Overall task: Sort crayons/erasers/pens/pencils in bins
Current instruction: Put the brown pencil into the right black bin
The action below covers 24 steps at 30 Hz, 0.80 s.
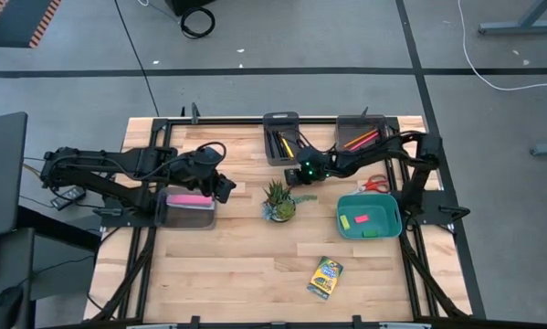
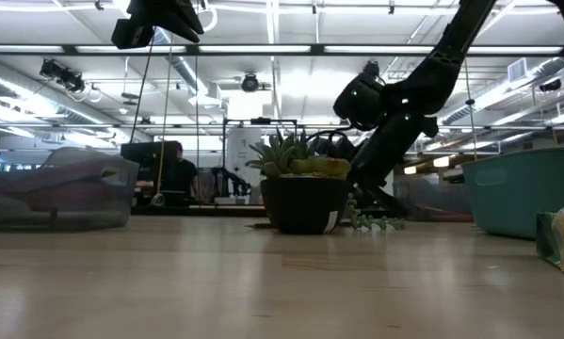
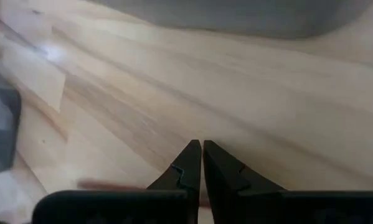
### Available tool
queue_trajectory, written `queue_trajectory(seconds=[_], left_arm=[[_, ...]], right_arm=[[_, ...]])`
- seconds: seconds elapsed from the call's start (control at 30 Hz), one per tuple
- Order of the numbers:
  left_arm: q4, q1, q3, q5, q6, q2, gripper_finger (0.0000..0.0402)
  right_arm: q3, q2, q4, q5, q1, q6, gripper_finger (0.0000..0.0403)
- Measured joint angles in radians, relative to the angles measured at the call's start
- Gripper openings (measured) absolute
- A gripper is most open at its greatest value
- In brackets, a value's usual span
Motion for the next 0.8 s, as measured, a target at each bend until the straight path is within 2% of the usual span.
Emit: queue_trajectory(seconds=[0.2, 0.37, 0.57, 0.8], left_arm=[[0.0, 0.0, 0.0, 0.0, 0.001, 0.0, 0.0055], [-0.002, 0.001, 0.0, 0.0, 0.01, 0.0, 0.006], [-0.003, 0.002, 0.0, -0.003, 0.028, 0.0, 0.0058], [-0.002, 0.003, 0.0, -0.008, 0.03, 0.0, 0.0053]], right_arm=[[0.001, -0.038, -0.115, -0.053, -0.008, -0.101, 0.0025], [-0.002, -0.123, -0.255, -0.107, -0.031, -0.267, 0.0025], [0.0, -0.25, -0.268, -0.195, -0.039, -0.693, 0.0025], [-0.001, -0.251, -0.301, -0.203, 0.03, -1.271, 0.0034]])
